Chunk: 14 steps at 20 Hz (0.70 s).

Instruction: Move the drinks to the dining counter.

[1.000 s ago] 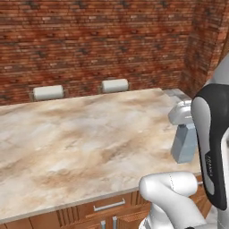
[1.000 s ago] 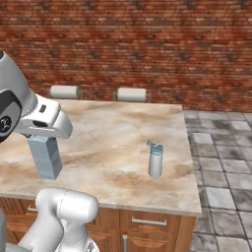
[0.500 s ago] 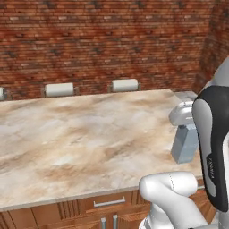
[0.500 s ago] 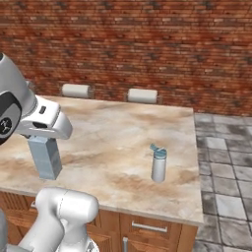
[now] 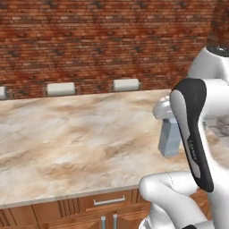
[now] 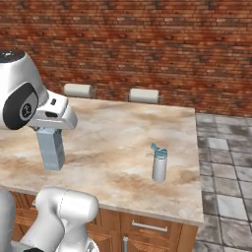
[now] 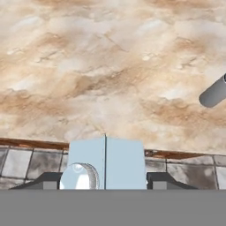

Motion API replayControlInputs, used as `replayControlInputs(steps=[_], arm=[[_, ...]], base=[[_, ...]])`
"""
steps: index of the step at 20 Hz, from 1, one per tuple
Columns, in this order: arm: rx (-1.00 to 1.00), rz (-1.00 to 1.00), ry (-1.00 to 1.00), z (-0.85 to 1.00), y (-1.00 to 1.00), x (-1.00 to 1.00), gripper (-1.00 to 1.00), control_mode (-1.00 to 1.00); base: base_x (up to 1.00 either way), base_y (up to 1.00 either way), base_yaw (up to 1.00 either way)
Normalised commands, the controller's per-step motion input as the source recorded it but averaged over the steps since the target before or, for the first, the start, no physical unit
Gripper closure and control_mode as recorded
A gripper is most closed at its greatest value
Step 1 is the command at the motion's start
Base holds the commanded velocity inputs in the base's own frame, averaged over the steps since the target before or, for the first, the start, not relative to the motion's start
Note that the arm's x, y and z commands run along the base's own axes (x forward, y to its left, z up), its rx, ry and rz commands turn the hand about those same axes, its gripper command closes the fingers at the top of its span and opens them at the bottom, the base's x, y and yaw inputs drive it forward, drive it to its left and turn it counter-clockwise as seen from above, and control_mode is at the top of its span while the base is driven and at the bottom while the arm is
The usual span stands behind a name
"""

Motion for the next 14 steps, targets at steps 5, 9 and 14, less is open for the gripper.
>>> replayControlInputs(steps=[5, 9, 14], arm=[[0.00, 0.00, 0.03, -0.27, 0.07, 0.57, 1.00, -1.00], [0.00, 0.00, 0.00, -0.35, 0.00, 0.42, 1.00, -1.00], [0.00, 0.00, 0.00, -0.34, 0.00, 0.37, 1.00, -1.00]], base=[[0.00, 0.00, 0.00], [0.00, 0.00, 0.00], [0.00, 0.00, 0.00]])
